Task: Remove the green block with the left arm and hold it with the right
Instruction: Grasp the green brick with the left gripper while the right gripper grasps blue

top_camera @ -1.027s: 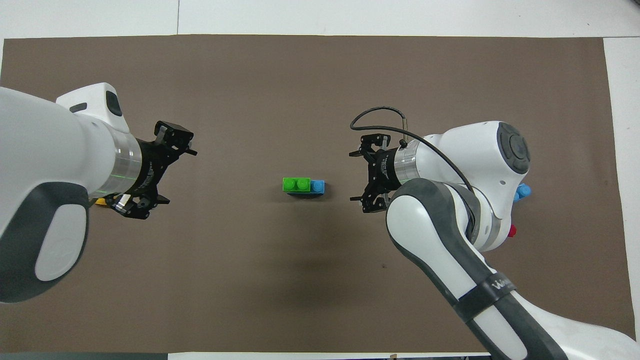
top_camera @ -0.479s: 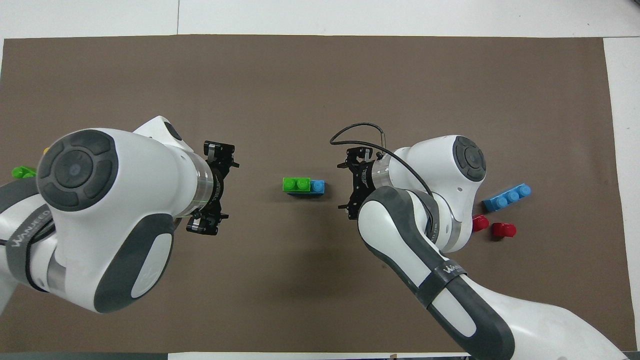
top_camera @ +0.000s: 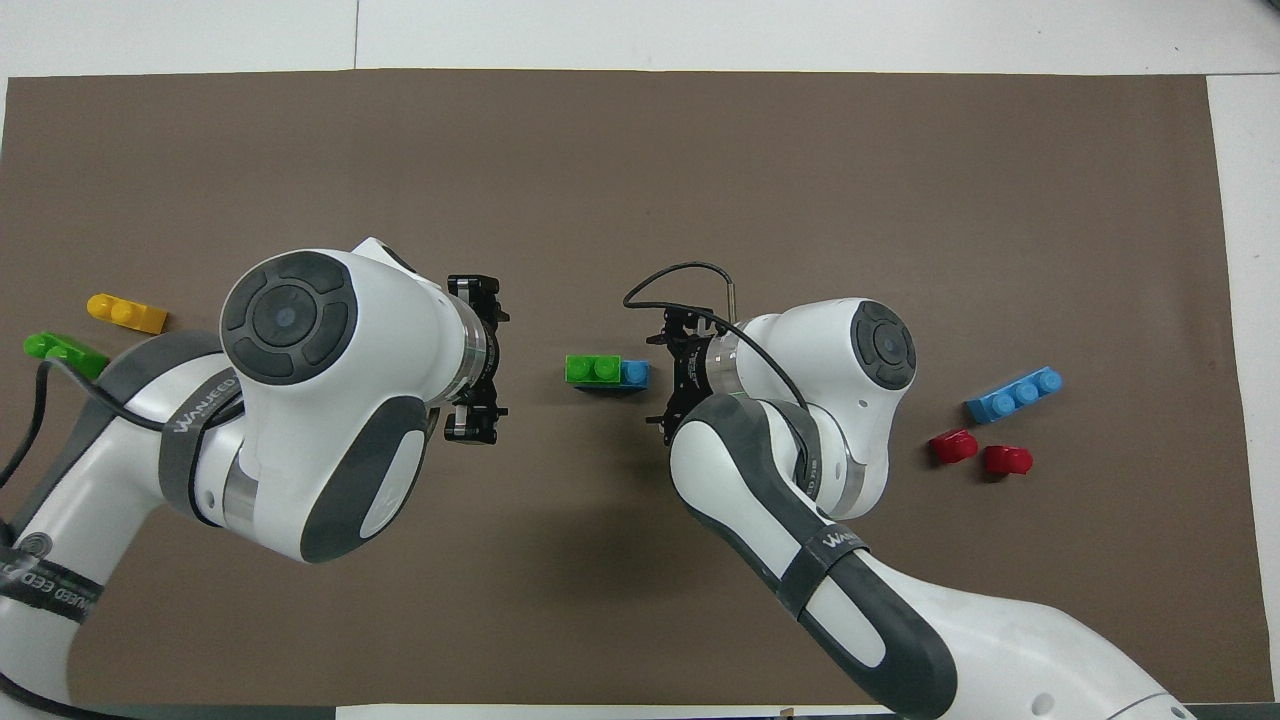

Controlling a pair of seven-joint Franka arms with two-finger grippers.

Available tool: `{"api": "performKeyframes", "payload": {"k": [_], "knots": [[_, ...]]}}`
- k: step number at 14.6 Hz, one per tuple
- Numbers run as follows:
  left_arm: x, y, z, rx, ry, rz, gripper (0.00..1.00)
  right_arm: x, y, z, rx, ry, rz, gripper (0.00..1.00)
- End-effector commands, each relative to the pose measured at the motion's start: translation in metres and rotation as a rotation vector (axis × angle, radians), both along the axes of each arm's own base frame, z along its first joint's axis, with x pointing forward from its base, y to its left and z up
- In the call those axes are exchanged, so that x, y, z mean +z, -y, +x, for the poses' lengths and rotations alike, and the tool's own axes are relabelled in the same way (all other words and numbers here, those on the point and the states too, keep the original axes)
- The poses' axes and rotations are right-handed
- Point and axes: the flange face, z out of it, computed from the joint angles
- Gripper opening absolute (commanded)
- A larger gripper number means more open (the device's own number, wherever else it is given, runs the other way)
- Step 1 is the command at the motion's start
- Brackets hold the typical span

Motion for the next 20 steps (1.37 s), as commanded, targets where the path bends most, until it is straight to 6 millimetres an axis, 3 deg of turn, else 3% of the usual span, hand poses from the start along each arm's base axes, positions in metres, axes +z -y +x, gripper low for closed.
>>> {"api": "performKeyframes", "payload": {"k": [1, 3, 8, 9, 10, 11, 13, 14, 16, 20], "knots": [[-0.013, 0.016, -0.001, 0.045, -0.002, -0.013, 1.00, -0.014, -0.009, -0.001, -0.033, 0.008, 0.009, 1.00], [-0.031, 0.040, -0.007, 0.064, -0.003, -0.014, 1.00, -0.024, -0.011, 0.001, -0.042, 0.017, -0.001, 1.00], [-0.046, 0.054, -0.007, 0.114, 0.000, -0.020, 1.00, -0.040, -0.026, -0.004, -0.033, 0.049, -0.021, 0.93], [-0.054, 0.057, -0.006, 0.122, -0.008, -0.015, 1.00, -0.040, -0.026, -0.005, -0.033, 0.050, -0.021, 0.86], [-0.055, 0.063, -0.008, 0.126, -0.003, -0.021, 1.00, -0.040, -0.027, -0.005, -0.032, 0.049, -0.021, 0.76], [-0.066, 0.066, -0.009, 0.128, -0.014, -0.012, 1.00, -0.040, -0.026, -0.005, -0.033, 0.050, -0.021, 0.60], [-0.071, 0.069, -0.009, 0.133, -0.019, -0.008, 1.00, -0.040, -0.027, -0.005, -0.030, 0.050, -0.021, 0.08], [-0.087, 0.076, -0.011, 0.122, -0.025, 0.020, 1.00, -0.040, -0.026, -0.004, -0.021, 0.054, -0.023, 0.00], [-0.098, 0.082, -0.006, 0.145, 0.010, 0.044, 1.00, -0.036, -0.028, -0.003, 0.015, 0.079, -0.018, 0.00], [-0.101, 0.081, -0.007, 0.143, 0.008, 0.049, 1.00, -0.036, -0.027, -0.002, 0.016, 0.081, -0.018, 0.00]]}}
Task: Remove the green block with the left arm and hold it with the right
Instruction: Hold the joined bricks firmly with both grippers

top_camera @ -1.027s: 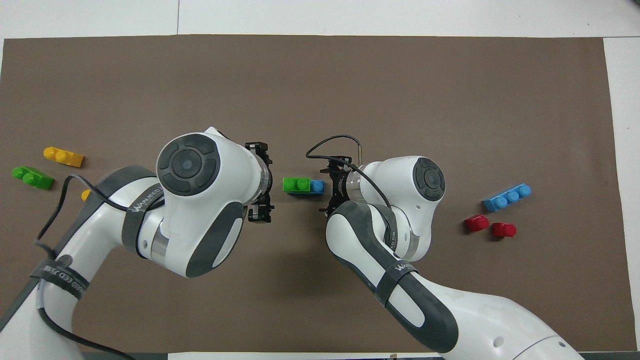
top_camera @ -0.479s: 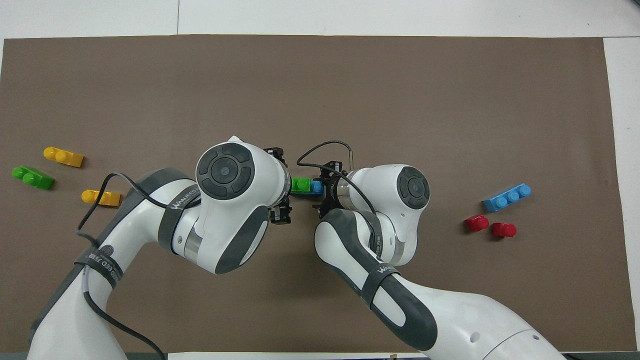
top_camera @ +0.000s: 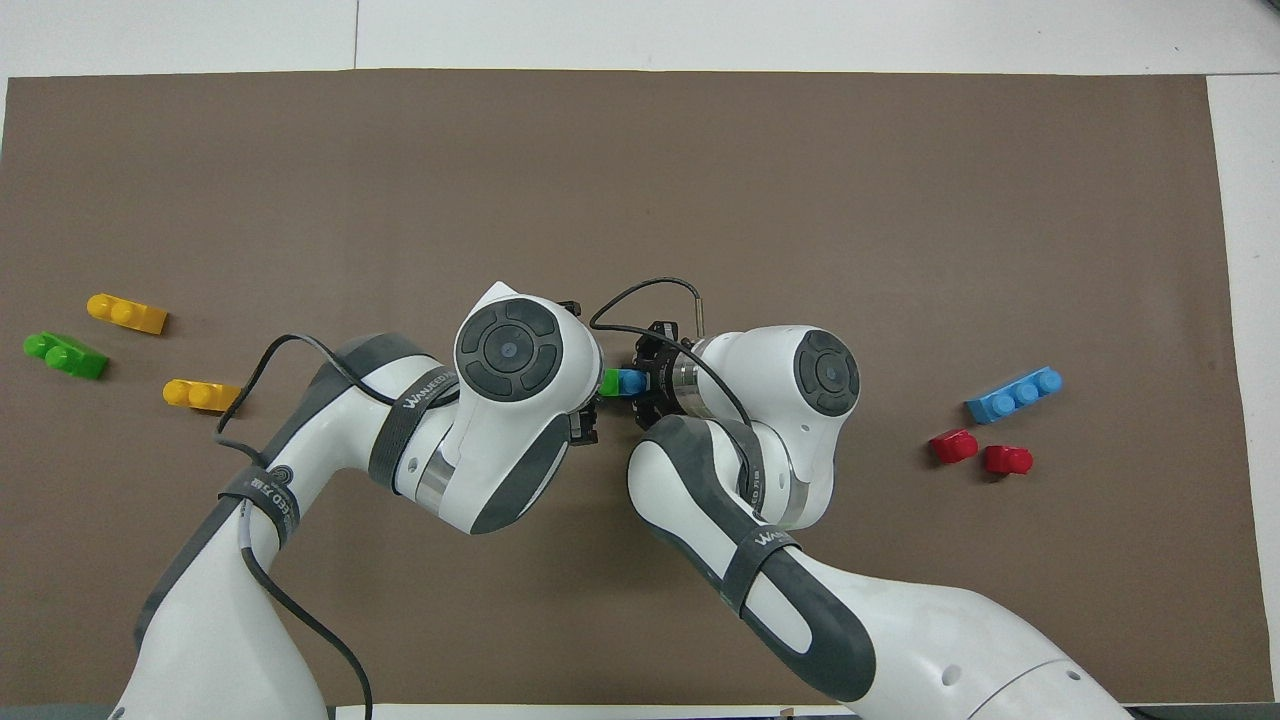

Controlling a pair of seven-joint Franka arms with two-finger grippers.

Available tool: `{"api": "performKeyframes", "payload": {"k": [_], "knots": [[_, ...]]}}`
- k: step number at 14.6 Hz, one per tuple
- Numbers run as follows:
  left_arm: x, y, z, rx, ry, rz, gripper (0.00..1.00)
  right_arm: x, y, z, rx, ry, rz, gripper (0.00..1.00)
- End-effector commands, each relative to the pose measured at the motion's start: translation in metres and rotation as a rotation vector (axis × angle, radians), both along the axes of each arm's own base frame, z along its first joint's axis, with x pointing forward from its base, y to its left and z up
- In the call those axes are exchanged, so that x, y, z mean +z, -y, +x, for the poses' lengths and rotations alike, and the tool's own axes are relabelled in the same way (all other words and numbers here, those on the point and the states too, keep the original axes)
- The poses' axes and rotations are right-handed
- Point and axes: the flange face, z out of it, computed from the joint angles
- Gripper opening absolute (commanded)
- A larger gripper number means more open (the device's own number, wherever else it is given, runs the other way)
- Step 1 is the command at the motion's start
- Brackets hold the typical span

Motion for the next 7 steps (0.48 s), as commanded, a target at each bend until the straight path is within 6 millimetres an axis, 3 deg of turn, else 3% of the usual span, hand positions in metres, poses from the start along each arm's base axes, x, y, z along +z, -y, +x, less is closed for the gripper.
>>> {"api": "performKeyframes", "payload": {"k": [1, 2, 3, 4, 5, 6, 7], "knots": [[0.0003, 0.0039, 0.0006, 0.008, 0.016, 0.011, 1.00, -0.0015, 0.0001, 0.0039, 0.000, 0.012, 0.018, 0.00], [-0.0013, 0.0037, 0.0003, 0.010, 0.013, 0.013, 0.99, -0.0015, 0.0017, 0.0049, -0.004, 0.012, 0.019, 0.00], [-0.0013, 0.0037, 0.0003, 0.010, 0.013, 0.013, 0.89, -0.0015, 0.0017, 0.0049, -0.004, 0.012, 0.019, 0.00], [-0.0013, 0.0037, 0.0003, 0.007, 0.014, 0.014, 0.64, -0.0015, 0.0017, 0.0049, -0.004, 0.012, 0.019, 0.00], [-0.0015, 0.0028, 0.0008, 0.003, 0.013, 0.015, 0.25, -0.0015, 0.0017, 0.0049, -0.004, 0.012, 0.019, 0.00], [-0.0015, 0.0027, 0.0009, -0.001, 0.016, 0.019, 0.00, -0.0014, 0.0018, 0.0050, -0.005, 0.013, 0.018, 0.00], [-0.0020, 0.0033, 0.0001, -0.004, 0.016, 0.019, 0.00, -0.0014, 0.0018, 0.0050, -0.005, 0.013, 0.018, 0.00]]}}
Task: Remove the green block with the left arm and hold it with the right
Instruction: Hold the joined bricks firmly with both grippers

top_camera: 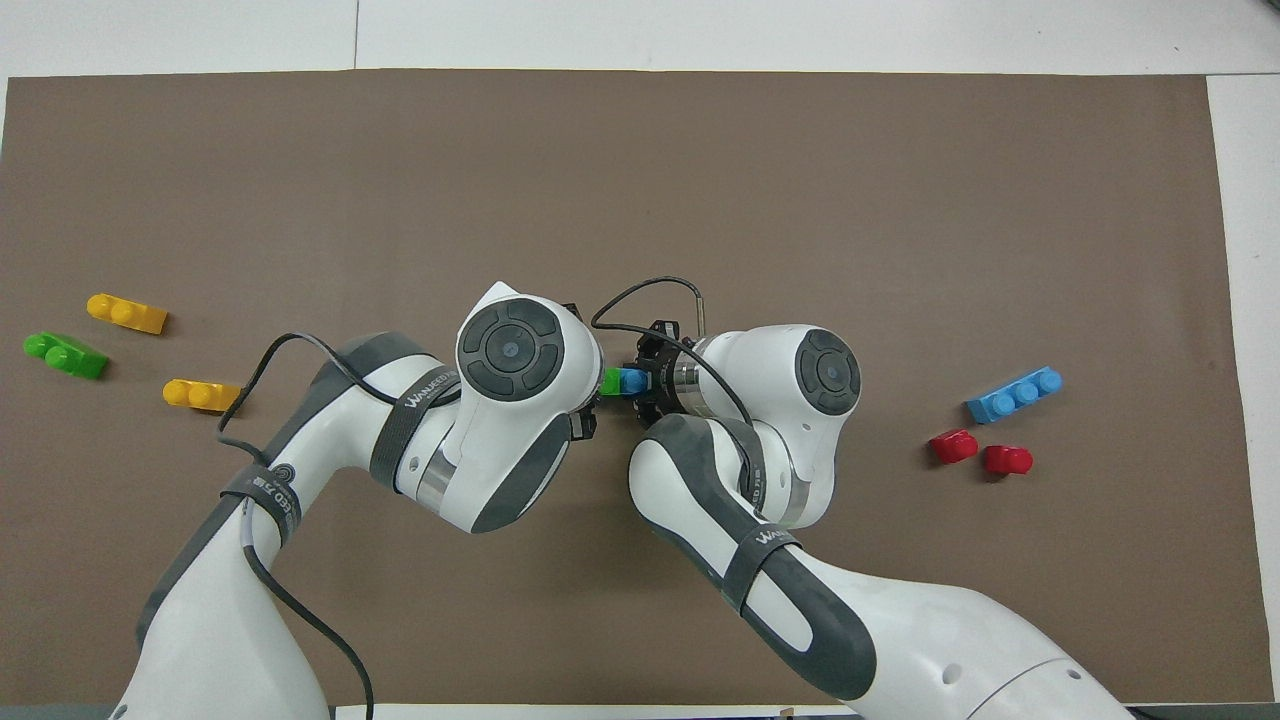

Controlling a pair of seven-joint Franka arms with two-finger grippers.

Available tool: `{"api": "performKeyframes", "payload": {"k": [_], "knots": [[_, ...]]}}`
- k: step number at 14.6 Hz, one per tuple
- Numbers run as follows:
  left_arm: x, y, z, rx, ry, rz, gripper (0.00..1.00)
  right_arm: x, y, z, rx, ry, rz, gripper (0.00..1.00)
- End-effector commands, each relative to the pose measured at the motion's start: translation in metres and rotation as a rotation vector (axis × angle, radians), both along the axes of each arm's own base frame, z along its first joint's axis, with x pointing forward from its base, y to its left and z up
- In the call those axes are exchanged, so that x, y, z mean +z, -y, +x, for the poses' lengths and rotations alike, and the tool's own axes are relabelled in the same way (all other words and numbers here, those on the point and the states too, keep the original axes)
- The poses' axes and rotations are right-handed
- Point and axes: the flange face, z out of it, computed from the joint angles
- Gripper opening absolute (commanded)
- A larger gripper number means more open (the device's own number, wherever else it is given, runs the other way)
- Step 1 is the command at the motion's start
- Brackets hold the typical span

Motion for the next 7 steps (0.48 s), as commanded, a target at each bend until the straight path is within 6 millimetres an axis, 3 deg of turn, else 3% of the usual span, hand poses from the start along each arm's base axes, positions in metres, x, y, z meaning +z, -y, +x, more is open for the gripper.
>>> {"api": "performKeyframes", "payload": {"k": [1, 4, 7], "knots": [[-0.002, 0.002, 0.000, 0.001, 0.012, 0.017, 0.00, -0.001, 0.000, 0.004, -0.001, 0.014, 0.020, 0.00], [-0.001, -0.001, 0.001, 0.004, 0.014, 0.016, 0.00, -0.001, 0.000, 0.004, -0.001, 0.014, 0.020, 0.00], [0.016, -0.012, 0.005, 0.018, 0.016, 0.015, 0.00, 0.000, 0.000, 0.005, -0.001, 0.015, 0.020, 0.00]]}}
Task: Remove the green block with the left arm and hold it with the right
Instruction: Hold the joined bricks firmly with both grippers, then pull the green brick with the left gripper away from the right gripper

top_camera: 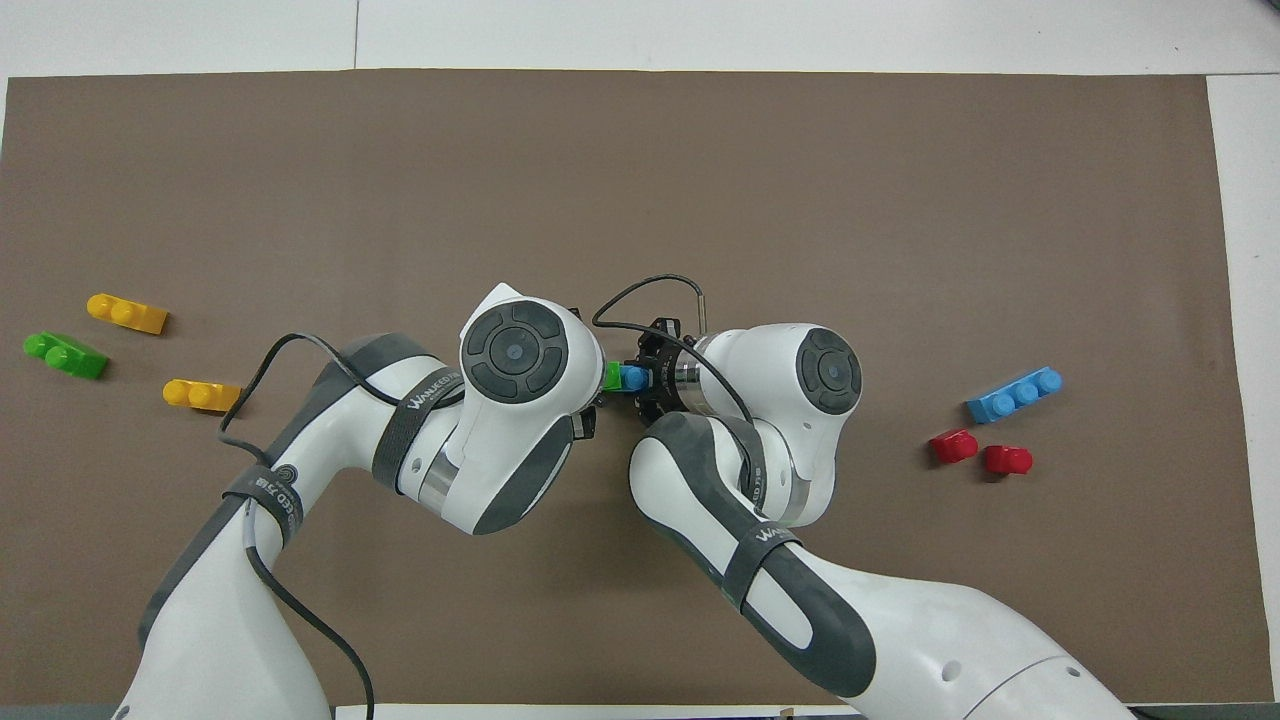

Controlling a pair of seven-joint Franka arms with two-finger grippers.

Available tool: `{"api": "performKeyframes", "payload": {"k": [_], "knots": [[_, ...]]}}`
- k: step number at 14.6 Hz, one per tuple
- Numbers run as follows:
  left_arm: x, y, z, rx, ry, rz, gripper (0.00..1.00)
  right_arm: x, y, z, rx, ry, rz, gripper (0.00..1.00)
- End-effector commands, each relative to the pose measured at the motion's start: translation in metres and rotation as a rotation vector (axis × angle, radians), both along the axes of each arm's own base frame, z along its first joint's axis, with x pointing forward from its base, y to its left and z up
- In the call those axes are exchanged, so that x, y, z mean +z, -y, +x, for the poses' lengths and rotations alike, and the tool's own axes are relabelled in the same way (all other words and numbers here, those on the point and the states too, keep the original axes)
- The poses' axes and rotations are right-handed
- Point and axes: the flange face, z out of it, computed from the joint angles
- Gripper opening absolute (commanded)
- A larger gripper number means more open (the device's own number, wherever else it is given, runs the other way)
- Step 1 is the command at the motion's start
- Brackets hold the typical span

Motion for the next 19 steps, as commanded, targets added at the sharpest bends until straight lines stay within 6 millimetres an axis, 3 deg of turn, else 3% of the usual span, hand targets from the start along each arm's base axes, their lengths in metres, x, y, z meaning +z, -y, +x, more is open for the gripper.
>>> {"api": "performKeyframes", "payload": {"k": [1, 4, 6, 8, 10, 12, 15, 16, 19], "knots": [[0.030, -0.020, 0.007, 0.032, 0.016, 0.011, 0.00, 0.000, 0.000, 0.003, -0.003, 0.004, 0.022, 0.00], [0.069, -0.049, 0.010, -0.004, 0.005, 0.024, 0.00, 0.001, 0.004, 0.006, -0.008, 0.002, 0.024, 0.00], [0.092, -0.079, 0.016, -0.024, 0.000, 0.024, 0.00, 0.008, 0.002, 0.011, -0.004, 0.006, 0.036, 0.00], [0.104, -0.107, 0.025, -0.057, -0.012, 0.019, 0.00, 0.018, 0.018, 0.029, 0.010, -0.014, 0.051, 0.00], [0.107, -0.139, 0.036, -0.086, -0.025, 0.016, 0.00, 0.035, 0.058, 0.055, 0.062, -0.021, 0.076, 0.00], [0.109, -0.176, 0.050, -0.118, -0.021, 0.010, 0.00, 0.055, 0.111, 0.080, 0.130, -0.028, 0.099, 0.00], [0.106, -0.240, 0.068, -0.209, -0.011, 0.007, 0.00, 0.077, 0.204, 0.105, 0.210, -0.031, 0.058, 0.00], [0.106, -0.262, 0.073, -0.245, -0.007, 0.002, 0.00, 0.077, 0.236, 0.109, 0.225, -0.030, 0.061, 0.00], [0.097, -0.313, 0.085, -0.297, 0.009, -0.003, 0.00, 0.064, 0.304, 0.110, 0.254, -0.014, 0.023, 0.00]]}}
